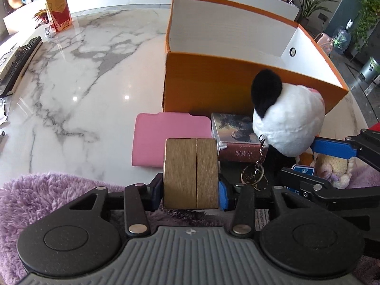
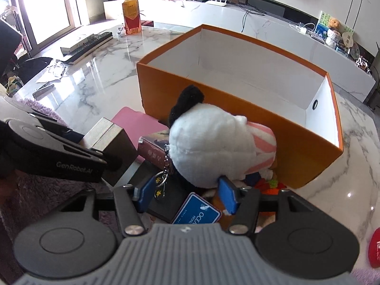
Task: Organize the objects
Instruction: 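Lift both held boxes and carry them over the open orange box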
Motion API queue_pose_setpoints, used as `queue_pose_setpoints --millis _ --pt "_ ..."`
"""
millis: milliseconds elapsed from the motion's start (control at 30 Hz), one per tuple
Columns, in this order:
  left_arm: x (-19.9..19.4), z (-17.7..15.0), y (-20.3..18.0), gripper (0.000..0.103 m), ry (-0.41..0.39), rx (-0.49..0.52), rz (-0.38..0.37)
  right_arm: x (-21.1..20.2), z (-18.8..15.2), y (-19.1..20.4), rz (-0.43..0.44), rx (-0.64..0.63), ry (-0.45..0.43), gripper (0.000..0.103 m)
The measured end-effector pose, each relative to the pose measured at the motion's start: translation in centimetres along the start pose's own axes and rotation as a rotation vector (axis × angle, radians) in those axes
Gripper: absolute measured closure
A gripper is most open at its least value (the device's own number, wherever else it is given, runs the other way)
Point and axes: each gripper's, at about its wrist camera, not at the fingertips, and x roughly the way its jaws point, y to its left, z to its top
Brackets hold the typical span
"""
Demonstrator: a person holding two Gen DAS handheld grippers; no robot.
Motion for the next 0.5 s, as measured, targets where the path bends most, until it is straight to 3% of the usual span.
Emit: queue_pose_setpoints --millis 267,433,500 --pt "-1.5 0.9 2.1 0.051 -0.052 -0.055 -0.009 -1.4 2.1 2.9 0.06 -0.159 -0.084 0.047" --pt "-1.7 1.0 3.0 0.051 -0.062 -0.071 -0.008 1.0 2.6 5.7 0.012 -0.336 -0.064 0.05" --pt "-1.6 1.1 3.4 0.051 -0.062 -0.077 -0.014 2.2 2.7 6.3 -0.008 -0.383 -0.046 0.056"
